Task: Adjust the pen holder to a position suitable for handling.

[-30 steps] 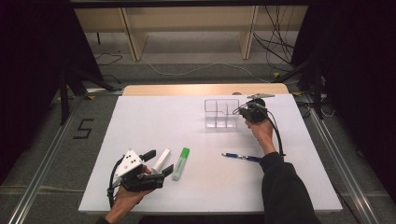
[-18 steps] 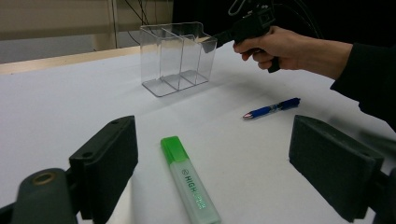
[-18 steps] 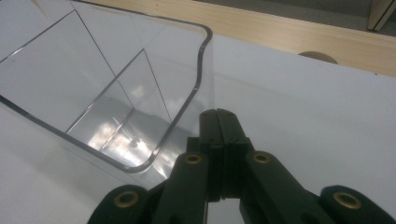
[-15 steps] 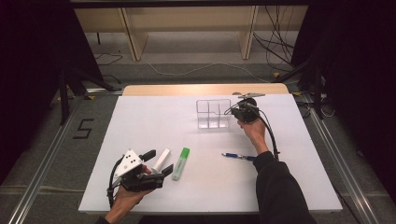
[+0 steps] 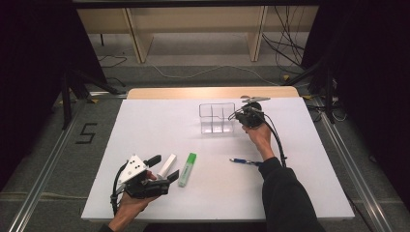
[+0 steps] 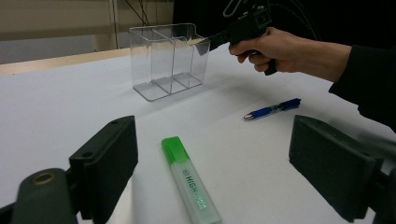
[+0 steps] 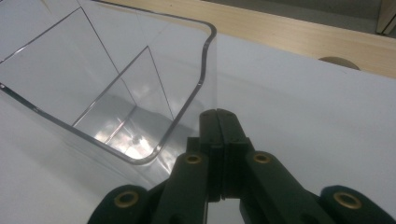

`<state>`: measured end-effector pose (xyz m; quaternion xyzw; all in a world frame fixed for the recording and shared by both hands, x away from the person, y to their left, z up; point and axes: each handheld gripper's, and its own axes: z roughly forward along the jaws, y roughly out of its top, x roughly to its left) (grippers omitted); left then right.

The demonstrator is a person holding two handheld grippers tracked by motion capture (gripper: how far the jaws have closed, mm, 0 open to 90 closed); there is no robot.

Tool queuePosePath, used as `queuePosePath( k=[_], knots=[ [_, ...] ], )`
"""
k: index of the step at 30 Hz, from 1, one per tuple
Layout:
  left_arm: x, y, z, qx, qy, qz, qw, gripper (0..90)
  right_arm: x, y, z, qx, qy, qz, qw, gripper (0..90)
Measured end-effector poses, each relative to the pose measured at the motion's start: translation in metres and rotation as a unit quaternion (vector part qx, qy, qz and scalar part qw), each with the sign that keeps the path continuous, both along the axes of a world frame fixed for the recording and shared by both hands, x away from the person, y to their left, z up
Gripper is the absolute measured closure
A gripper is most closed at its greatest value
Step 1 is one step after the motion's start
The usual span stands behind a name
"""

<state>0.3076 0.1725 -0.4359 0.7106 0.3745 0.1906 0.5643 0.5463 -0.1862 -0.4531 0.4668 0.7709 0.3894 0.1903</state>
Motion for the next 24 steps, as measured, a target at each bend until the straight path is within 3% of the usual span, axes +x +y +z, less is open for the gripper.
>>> queuePosePath(
  k=[14, 17, 19, 24],
  knots=[
    [0.0, 0.001, 0.0, -0.001, 0.0, 0.001, 1.0, 14.9, -0.004, 0.007, 0.003, -0.006, -0.005, 0.005, 1.0, 86.5],
    [0.0, 0.002, 0.0, 0.001, -0.001, 0.0, 1.0, 14.9, -0.004, 0.003, 0.004, -0.007, -0.002, 0.004, 1.0, 80.0],
    [0.0, 0.002, 0.0, 0.001, -0.001, 0.001, 1.0, 14.9, -0.006, -0.002, 0.007, -0.014, 0.0, -0.003, 0.9999, 69.7],
    [0.0, 0.003, 0.0, -0.002, -0.002, 0.004, 1.0, 14.9, -0.012, -0.01, 0.011, -0.013, 0.0, -0.007, 0.9999, 59.1]
  ],
)
